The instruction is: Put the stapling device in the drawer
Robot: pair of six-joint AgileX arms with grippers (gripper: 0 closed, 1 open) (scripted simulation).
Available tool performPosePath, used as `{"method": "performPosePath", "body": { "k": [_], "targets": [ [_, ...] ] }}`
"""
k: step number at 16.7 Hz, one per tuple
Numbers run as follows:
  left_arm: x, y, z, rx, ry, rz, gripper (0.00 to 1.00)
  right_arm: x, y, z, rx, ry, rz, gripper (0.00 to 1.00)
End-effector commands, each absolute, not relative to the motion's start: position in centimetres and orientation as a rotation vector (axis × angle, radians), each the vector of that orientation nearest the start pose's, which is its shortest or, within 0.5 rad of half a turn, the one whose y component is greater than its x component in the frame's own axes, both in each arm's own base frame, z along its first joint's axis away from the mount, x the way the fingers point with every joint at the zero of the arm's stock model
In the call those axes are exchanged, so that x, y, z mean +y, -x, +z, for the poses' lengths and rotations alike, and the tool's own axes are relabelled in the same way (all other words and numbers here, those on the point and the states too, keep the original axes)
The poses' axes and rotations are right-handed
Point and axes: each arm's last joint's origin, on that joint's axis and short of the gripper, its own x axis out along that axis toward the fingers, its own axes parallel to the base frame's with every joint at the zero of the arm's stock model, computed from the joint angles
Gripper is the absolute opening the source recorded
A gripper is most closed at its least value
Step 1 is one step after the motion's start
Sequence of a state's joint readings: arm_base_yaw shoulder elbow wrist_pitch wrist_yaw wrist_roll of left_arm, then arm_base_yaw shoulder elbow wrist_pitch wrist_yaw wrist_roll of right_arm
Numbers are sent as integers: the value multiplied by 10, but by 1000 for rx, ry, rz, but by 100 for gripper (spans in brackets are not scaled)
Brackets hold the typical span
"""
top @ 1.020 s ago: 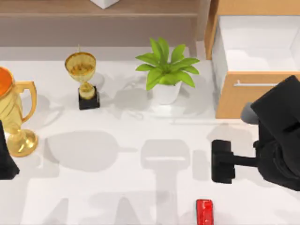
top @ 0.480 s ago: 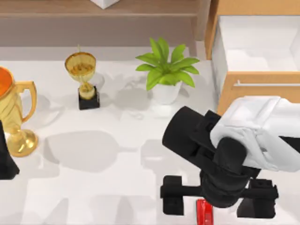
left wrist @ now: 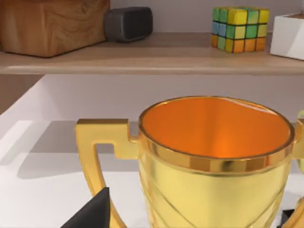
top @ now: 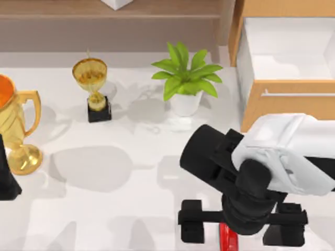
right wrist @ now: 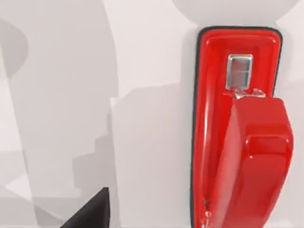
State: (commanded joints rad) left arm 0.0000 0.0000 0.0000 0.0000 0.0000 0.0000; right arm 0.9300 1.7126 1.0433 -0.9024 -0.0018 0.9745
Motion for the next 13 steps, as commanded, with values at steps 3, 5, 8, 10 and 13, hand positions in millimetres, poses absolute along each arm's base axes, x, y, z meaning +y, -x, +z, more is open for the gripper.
{"method": "performPosePath", "body": {
  "k": [3, 5, 8, 10, 13],
  "targets": [
    [-1, -106, 160, 0, 0, 0, 100, 237, -174, 133, 1565, -42, -25, 100],
    [-1, -106, 160, 0, 0, 0, 100, 236, -173, 121, 1569, -37, -29, 100],
    [-1, -106, 160, 0, 0, 0, 100, 236, -173, 119, 1571, -36, -31, 100],
    [-1, -106, 160, 0, 0, 0, 100, 236, -173, 119, 1571, -36, -31, 92],
    [-1, -106, 160, 0, 0, 0, 100, 236, -173, 119, 1571, -36, -31, 70]
  ]
}}
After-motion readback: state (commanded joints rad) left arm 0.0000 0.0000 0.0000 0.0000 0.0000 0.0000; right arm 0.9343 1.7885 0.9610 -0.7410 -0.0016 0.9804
